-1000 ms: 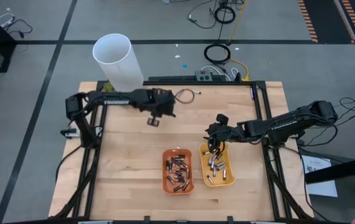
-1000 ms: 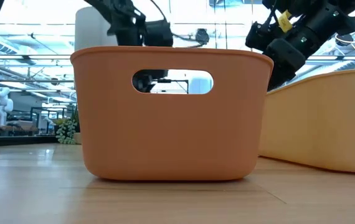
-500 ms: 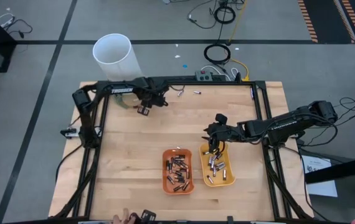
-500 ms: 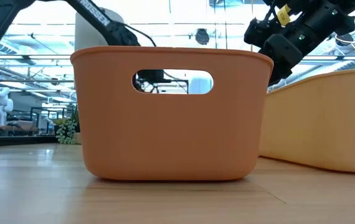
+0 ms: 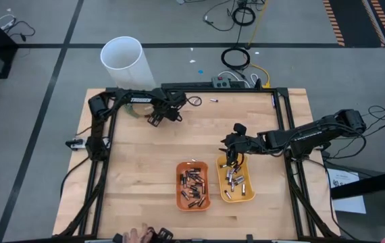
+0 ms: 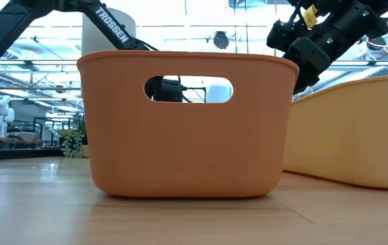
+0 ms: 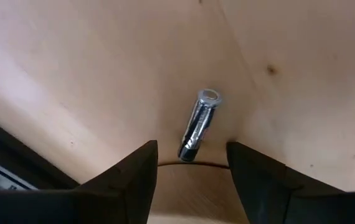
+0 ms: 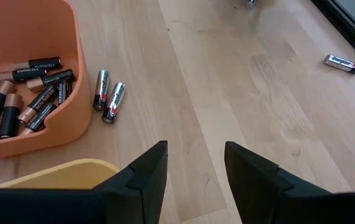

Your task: Sort batteries

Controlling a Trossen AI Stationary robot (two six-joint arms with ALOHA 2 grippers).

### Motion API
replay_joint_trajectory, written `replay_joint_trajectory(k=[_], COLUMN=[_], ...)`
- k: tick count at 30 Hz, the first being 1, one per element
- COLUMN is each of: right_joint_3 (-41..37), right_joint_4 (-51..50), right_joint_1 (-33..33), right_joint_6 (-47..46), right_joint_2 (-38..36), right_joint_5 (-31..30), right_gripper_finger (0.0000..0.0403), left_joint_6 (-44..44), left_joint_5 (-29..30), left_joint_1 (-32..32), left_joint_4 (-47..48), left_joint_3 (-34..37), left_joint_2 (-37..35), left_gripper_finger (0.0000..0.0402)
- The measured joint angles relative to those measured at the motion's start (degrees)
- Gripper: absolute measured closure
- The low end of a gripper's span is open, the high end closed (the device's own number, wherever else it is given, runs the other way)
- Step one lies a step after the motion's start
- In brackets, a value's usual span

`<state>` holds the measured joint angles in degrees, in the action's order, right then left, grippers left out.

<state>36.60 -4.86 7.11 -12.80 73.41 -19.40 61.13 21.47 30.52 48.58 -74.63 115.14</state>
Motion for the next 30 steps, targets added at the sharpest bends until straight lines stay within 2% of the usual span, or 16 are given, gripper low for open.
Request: replay_joint_trajectory(k=[8,13,24,30], right_joint_3=[0.0,0.0,0.0,0.0], right_joint_4=[0.0,0.1,0.3,0.3], right_joint_1=[0.0,0.0,0.0,0.0], right_joint_6=[0.0,0.0,-0.2,-0.2], right_joint_2=[0.0,0.0,0.0,0.0], right_joint_5=[0.0,0.0,0.0,0.0], right_gripper_finger=[0.0252,0.0252,0.0252,0.0252], left_joint_6=[5.7,5.7,2.2,-3.3], left_joint_5=[-1.7,-2.8,-6.7,-7.1], left_joint_1=[-0.4,-0.5,-0.5,-0.5], left_joint_4=[-0.1,0.5,1.2,1.2], left_joint_3=[0.0,0.0,-0.1,-0.2], left_joint_2=[0.3,0.3,0.1,0.1], left_gripper_finger=[0.0205,0.0248,0.0374,0.0383])
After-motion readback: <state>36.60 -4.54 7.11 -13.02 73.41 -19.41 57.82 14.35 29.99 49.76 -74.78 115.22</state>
